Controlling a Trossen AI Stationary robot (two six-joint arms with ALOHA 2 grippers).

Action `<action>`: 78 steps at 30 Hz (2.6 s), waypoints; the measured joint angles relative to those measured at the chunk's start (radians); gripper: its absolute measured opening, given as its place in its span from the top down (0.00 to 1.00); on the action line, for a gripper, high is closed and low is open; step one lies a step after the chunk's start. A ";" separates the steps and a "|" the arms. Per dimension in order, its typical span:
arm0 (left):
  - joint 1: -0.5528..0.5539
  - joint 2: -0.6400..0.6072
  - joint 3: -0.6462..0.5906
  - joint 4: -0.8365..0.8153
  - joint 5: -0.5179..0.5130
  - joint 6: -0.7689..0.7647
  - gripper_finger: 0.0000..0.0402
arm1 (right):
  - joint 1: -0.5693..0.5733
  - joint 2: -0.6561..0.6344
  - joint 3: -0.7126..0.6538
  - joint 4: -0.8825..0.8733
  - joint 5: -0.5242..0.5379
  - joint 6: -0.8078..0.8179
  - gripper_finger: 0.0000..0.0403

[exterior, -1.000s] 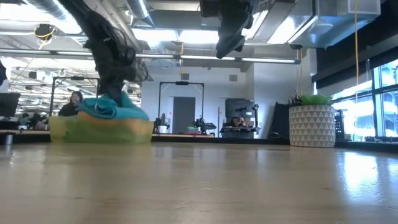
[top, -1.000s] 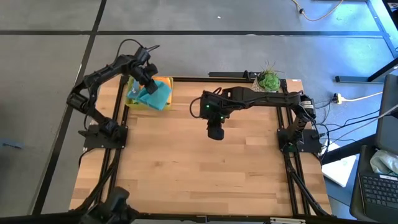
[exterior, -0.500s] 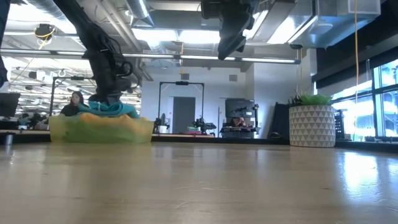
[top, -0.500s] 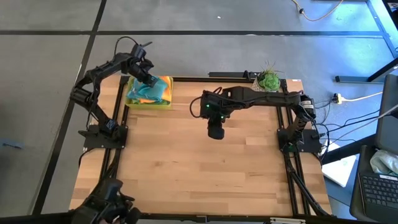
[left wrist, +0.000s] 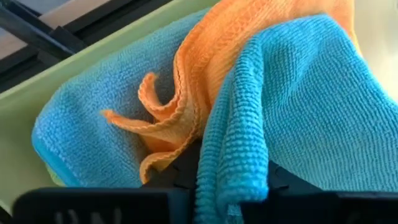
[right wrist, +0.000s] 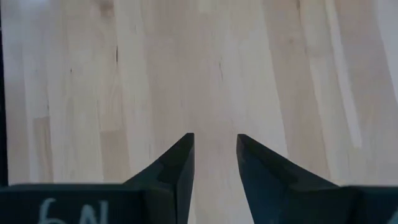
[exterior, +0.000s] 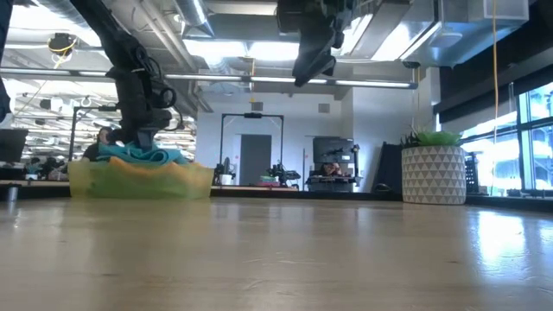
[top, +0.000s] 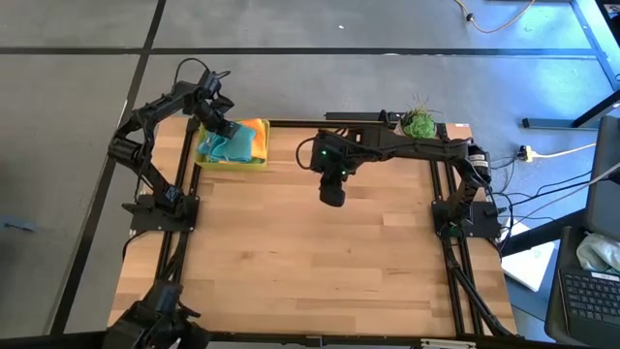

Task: Fold microfiber towels
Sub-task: Put the folded blue towel into the yellow bin, then return to Home Position

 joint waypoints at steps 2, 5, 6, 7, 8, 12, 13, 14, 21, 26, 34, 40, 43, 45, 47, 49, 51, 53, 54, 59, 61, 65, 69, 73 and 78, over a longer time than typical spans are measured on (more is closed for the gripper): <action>0.002 -0.001 0.000 -0.003 -0.002 0.000 0.79 | 0.000 0.000 0.000 0.016 0.000 0.000 0.70; 0.014 -0.010 0.000 -0.004 -0.002 0.001 0.76 | 0.000 0.000 0.000 0.031 0.000 0.003 0.70; 0.019 -0.017 0.000 -0.003 -0.001 0.002 0.76 | 0.000 0.000 0.000 0.032 0.000 0.008 0.70; 0.023 -0.026 0.000 0.000 0.009 0.005 0.76 | 0.000 0.000 0.000 0.033 0.000 0.017 0.70; 0.024 -0.037 0.000 0.005 0.017 0.008 0.76 | 0.000 0.000 0.000 0.033 0.000 0.022 0.70; 0.021 -0.090 0.002 0.023 0.049 0.015 0.76 | 0.000 0.000 0.000 0.033 0.000 0.024 0.70; 0.016 -0.100 0.007 0.024 0.052 0.013 0.76 | 0.000 0.000 0.000 0.033 0.000 0.024 0.70; 0.011 -0.112 0.007 0.030 0.052 0.012 0.76 | 0.000 0.000 0.000 0.033 0.000 0.024 0.70; -0.070 -0.220 0.007 0.026 -0.070 0.079 0.77 | 0.000 0.000 0.000 0.033 0.000 0.024 0.70; -0.160 -0.313 0.007 0.073 -0.082 0.212 0.77 | 0.000 0.000 0.000 0.033 0.000 0.024 0.70; -0.236 -0.286 -0.029 0.140 -0.244 0.201 0.77 | 0.003 0.000 0.000 0.033 0.000 0.050 0.70; -0.217 -0.188 -0.126 0.119 -0.255 0.056 0.77 | 0.027 0.000 0.000 0.033 0.000 0.115 0.70; -0.212 -0.171 -0.171 0.149 -0.297 0.057 0.77 | 0.049 0.000 0.000 0.033 0.000 0.130 0.70; -0.202 -0.164 -0.196 0.168 -0.300 0.058 0.77 | 0.063 0.000 0.000 0.033 0.000 0.128 0.70; -0.191 -0.162 -0.204 0.157 -0.294 0.056 0.77 | 0.073 0.000 0.000 0.032 0.000 0.130 0.70; -0.187 -0.167 -0.190 0.141 -0.276 0.042 0.77 | 0.074 -0.002 0.000 0.025 0.000 0.155 0.70; -0.187 -0.194 -0.159 0.100 -0.253 0.030 0.77 | 0.073 -0.017 -0.003 0.004 0.018 0.184 0.70; -0.187 -0.244 -0.117 0.075 -0.228 0.028 0.77 | 0.073 -0.054 -0.003 -0.005 0.073 0.192 0.71; -0.188 -0.275 -0.100 0.062 -0.215 0.023 0.77 | 0.073 -0.078 -0.003 -0.010 0.101 0.191 0.73; -0.219 -0.481 -0.076 0.041 -0.077 -0.086 0.77 | 0.066 -0.183 -0.057 -0.022 0.122 0.158 0.84; -0.231 -0.578 -0.090 0.044 0.018 -0.138 0.77 | 0.065 -0.236 -0.141 -0.023 0.122 0.183 0.89; -0.280 -0.793 -0.133 0.063 0.143 -0.260 0.77 | 0.065 -0.398 -0.398 0.148 0.122 0.304 0.98; -0.345 -0.998 -0.158 0.063 0.110 -0.399 0.77 | 0.065 -0.583 -0.678 0.426 0.122 0.425 0.96; -0.388 -1.184 -0.209 0.028 0.034 -0.512 0.77 | 0.065 -0.734 -0.910 0.581 0.125 0.512 0.95; -0.407 -1.398 -0.340 0.015 0.038 -0.704 0.77 | 0.065 -0.898 -1.154 0.746 0.150 0.668 0.99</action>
